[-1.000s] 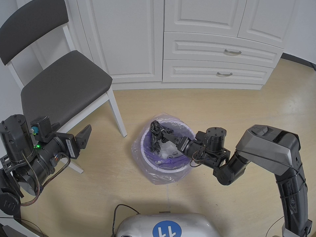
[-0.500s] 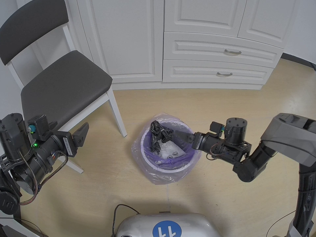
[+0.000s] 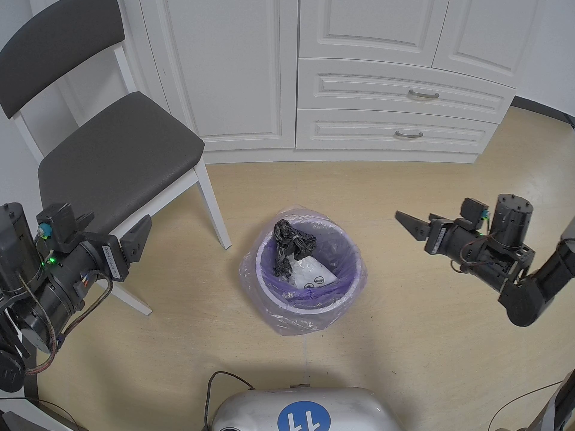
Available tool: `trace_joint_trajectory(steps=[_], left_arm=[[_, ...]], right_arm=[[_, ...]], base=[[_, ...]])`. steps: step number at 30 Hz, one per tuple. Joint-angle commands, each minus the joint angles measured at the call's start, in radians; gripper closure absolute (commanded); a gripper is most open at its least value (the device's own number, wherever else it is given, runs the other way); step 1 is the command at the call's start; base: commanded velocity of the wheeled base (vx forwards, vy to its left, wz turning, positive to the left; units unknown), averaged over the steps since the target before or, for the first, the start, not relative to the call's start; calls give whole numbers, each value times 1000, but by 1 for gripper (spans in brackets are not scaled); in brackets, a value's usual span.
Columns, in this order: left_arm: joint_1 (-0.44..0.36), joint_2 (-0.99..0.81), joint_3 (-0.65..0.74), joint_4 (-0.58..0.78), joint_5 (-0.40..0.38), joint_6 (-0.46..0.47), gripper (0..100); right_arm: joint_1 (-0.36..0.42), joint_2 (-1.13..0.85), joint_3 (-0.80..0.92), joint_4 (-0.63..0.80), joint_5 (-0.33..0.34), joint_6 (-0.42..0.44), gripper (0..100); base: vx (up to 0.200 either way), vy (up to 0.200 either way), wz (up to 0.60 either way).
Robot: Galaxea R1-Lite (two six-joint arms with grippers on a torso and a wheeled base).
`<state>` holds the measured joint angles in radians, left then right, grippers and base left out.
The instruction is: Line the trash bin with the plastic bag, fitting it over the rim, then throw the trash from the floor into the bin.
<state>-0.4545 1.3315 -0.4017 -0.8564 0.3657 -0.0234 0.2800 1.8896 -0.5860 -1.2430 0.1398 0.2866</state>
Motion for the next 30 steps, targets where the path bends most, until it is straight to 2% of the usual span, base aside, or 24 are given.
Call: trace_joint_trajectory(steps=[1,3,10,13,14,17,21,23,30], left_arm=[[2,-86,11,0,1,26,0],[2,-112,12,0,1,42,0],[-1,-195,37,2,4,83,0],[-1,-239,40,7,4,96,0],[-3,-278,41,19,4,102,0],[0,-318,46,23,4,106,0],[7,-347,47,23,5,109,0],[26,-376,43,25,5,122,0],[148,-486,53,39,-7,249,0]], right_arm=[[-48,-175,126,-12,-112,-64,0],[-48,-248,178,-12,-163,-72,0],[-65,-484,295,46,-170,-109,0],[-85,-581,304,146,-170,-139,0],[-88,-669,293,254,-170,-145,0],[-88,-807,235,453,-169,-145,0],[-85,-925,164,629,-155,-145,0],[-74,-980,132,692,-163,-144,0],[-74,-1100,127,709,-164,-144,0]], base=[[0,0,0],[0,0,0],[0,0,0],[0,0,0],[0,0,0],[0,0,0],[0,0,0],[0,0,0],[0,0,0]])
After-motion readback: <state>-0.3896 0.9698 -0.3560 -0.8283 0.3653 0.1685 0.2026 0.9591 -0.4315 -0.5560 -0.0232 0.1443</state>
